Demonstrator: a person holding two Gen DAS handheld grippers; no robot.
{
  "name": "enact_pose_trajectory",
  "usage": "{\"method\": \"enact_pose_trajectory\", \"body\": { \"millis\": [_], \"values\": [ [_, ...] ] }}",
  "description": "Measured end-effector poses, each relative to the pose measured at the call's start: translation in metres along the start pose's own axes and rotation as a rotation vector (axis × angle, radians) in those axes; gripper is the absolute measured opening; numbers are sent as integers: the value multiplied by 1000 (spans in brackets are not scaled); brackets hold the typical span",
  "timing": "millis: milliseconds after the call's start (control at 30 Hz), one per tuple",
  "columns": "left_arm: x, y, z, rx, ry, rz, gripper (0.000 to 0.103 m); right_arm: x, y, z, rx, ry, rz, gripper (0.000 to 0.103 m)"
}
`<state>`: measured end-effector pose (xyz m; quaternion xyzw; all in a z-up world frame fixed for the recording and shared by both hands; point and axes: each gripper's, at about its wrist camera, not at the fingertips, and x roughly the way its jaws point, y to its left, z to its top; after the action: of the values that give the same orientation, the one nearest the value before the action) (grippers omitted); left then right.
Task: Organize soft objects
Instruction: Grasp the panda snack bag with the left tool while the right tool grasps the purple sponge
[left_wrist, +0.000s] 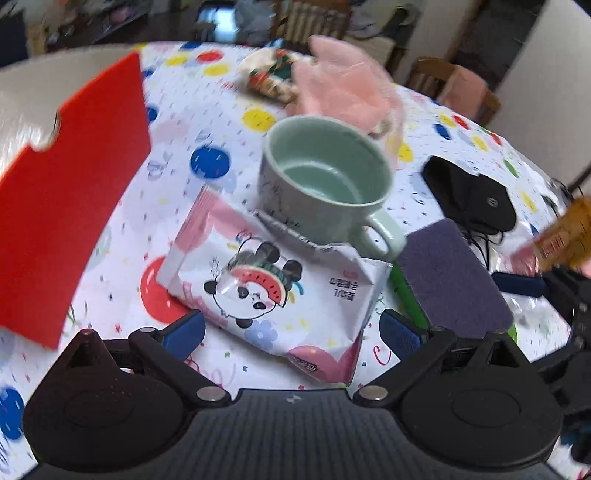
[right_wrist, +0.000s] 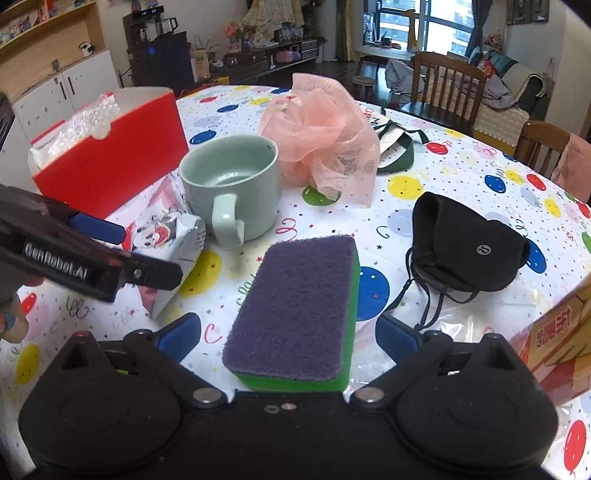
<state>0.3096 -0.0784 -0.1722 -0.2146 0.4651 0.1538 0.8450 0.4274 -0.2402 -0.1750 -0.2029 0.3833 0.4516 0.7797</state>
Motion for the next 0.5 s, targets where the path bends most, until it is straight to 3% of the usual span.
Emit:
{"method": "enact_pose_trajectory", "body": {
  "millis": [300, 500],
  "values": [
    [17, -4, 6, -83, 36, 51, 101, 18, -1, 6, 5, 17, -23, 97],
    [18, -1, 6, -94, 25, 68, 98, 27, 3, 9, 1, 23, -59, 88]
  ]
}}
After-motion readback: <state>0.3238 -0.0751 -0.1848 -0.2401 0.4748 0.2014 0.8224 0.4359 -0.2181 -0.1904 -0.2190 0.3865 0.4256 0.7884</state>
